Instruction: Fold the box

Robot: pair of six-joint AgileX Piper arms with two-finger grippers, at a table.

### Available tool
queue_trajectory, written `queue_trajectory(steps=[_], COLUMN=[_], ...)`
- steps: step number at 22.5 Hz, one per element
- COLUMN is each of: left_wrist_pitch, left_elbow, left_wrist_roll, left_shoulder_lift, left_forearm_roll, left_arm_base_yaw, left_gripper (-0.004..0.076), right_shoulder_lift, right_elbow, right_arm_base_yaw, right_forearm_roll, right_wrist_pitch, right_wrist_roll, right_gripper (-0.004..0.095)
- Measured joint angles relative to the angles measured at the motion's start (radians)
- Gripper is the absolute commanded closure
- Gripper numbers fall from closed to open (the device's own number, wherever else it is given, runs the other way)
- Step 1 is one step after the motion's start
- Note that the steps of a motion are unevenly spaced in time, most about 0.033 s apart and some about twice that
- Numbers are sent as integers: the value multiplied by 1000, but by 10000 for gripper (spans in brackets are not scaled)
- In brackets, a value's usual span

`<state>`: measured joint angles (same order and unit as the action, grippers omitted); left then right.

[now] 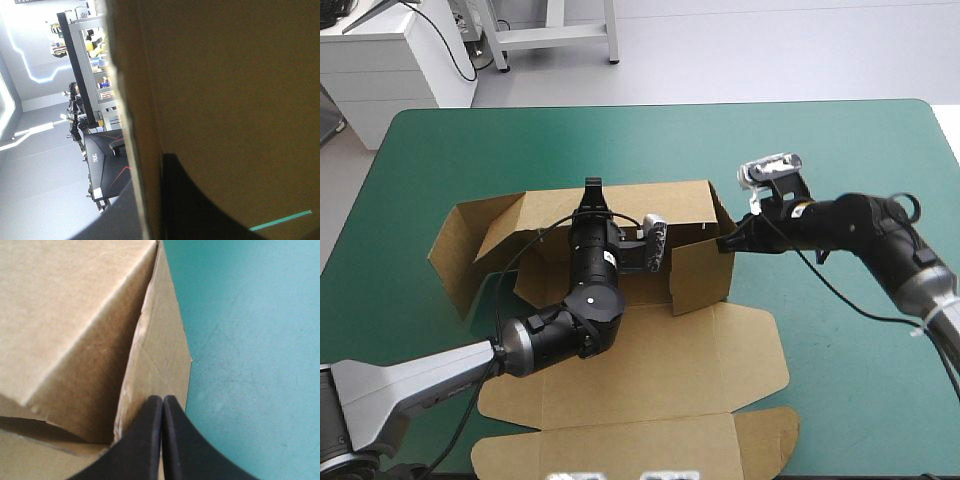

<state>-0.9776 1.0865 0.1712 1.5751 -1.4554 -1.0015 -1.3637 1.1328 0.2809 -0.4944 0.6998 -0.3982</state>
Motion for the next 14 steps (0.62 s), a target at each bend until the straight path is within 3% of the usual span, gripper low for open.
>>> queue_trajectory(steps=[4, 8, 11, 14], left_wrist_pitch=[0, -1, -1, -1], left_elbow=[-1, -1, -1, -1], left_wrist_roll=[0, 0, 0, 0], left_shoulder_lift=[0, 0, 0, 0], left_forearm_roll=[1, 1, 1, 1], left_arm_base_yaw=[0, 0, 0, 0], left_gripper=[731, 731, 731, 731], right_shoulder_lift=[76, 86, 89, 89], right_elbow=[-174, -278, -282, -283], right_arm_base_yaw=[0, 0, 0, 0], right_forearm_roll=[-110, -184, -231, -236], right_wrist_pitch=[-145, -142, -96, -84], right_wrist_roll=[-159, -341, -484, -596], right_gripper=[908, 680, 376, 301])
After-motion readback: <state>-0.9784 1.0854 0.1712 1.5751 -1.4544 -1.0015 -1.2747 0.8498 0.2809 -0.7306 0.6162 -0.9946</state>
